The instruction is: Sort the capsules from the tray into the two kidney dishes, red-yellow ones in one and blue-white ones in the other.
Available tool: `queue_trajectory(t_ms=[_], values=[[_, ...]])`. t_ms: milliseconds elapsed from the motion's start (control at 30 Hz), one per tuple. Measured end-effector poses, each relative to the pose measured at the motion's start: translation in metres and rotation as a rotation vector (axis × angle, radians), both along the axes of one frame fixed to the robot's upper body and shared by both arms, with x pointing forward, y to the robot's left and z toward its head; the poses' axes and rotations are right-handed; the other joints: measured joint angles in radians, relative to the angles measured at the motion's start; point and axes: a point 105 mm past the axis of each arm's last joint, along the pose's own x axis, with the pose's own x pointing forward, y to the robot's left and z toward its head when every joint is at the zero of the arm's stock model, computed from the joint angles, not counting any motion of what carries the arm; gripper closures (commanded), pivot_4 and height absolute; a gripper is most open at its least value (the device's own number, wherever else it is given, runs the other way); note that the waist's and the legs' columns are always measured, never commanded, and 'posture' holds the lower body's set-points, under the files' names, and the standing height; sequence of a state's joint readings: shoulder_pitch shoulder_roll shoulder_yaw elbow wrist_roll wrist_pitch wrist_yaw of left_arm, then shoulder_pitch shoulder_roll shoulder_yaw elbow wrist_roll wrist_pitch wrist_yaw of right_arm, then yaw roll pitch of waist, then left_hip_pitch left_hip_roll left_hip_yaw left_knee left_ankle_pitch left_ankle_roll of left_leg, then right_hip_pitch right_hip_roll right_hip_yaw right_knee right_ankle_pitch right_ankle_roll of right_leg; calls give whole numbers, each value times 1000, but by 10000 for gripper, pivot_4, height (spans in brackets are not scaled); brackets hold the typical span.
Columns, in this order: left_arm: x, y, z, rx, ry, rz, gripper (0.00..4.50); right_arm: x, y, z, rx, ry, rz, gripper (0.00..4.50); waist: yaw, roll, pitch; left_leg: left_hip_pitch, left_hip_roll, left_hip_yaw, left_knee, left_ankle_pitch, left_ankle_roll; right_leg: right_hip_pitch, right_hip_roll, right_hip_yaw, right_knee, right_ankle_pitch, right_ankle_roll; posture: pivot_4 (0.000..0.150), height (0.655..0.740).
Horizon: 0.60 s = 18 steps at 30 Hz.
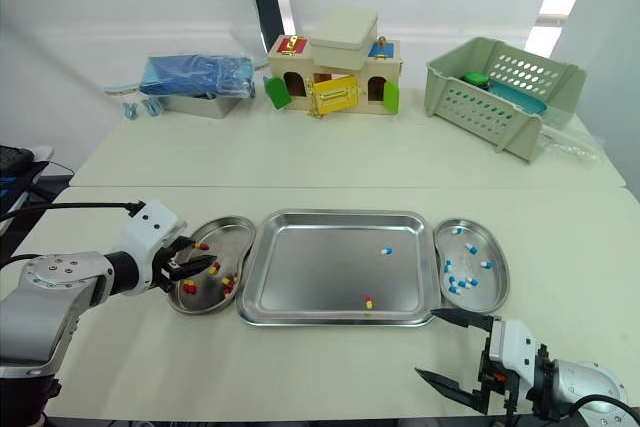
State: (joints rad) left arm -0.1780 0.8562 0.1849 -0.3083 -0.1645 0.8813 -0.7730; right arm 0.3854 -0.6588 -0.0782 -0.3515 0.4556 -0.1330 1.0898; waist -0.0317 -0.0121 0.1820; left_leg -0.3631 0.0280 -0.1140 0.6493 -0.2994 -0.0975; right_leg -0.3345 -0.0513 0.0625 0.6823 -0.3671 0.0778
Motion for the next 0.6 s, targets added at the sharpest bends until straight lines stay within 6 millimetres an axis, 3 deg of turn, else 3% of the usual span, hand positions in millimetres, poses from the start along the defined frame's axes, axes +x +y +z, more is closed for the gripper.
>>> queue_trajectory(t_ms=[100,267,433,500,600], values=[[0,-2,0,-11,1,-9,129,1,0,1,5,1,-6,0,0,0,0,0,0,0,0,0,0,0,0,0,0,0,0,1500,7400],[-1,2,4,8,6,-8,129,1,0,1,8,4,-11,0,0,0,0,0,0,0,0,0,0,0,0,0,0,0,0,1500,7400],[-7,22,10,-12,21,31,129,7,-12,7,4,-11,-68,0,0,0,0,0,0,0,0,0,0,0,0,0,0,0,0,1500,7400],[-10,34,16,-41,15,53,129,11,-23,11,-8,1,-101,0,-1,0,0,0,0,0,0,0,0,0,0,0,0,0,0,1500,7400],[-20,68,22,-37,25,123,129,22,-56,20,-65,10,-197,0,-5,0,0,0,0,1,-1,0,0,-1,0,1,0,0,0,1500,7400]])
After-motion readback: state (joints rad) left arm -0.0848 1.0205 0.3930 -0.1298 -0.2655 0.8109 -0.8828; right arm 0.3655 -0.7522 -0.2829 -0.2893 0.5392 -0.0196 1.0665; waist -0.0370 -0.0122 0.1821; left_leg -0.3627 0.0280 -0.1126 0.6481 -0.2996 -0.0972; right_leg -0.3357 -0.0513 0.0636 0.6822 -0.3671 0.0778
